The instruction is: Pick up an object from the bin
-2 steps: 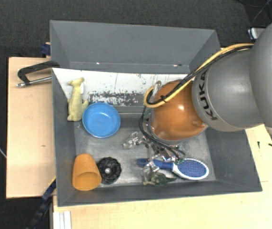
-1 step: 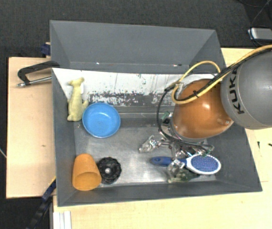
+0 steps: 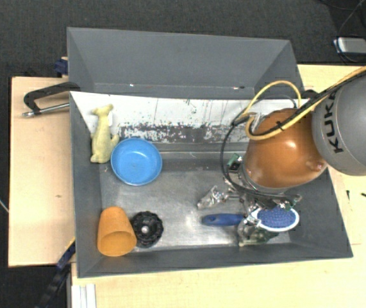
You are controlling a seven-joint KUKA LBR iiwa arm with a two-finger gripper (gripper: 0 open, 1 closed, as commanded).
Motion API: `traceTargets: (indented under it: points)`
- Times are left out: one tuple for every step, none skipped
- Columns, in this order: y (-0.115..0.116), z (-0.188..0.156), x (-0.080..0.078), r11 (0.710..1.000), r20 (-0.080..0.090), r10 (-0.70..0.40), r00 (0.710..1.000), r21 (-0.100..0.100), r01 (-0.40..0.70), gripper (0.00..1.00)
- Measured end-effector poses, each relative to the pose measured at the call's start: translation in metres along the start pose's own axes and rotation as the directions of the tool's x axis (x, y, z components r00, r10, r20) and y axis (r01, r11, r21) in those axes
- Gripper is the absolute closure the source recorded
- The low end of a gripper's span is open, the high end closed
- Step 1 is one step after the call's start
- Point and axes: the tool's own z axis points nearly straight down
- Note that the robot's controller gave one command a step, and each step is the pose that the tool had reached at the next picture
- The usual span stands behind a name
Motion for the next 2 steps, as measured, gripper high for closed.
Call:
traceTargets:
  points:
    - [-0.001,0.0,0.0,1.0,0.0,0.001,1.0,0.003,-0.001,1.0]
    - [0.003,-0.166,-0.003,1.0,-0.005,0.003,1.0,0.003,-0.003,1.0]
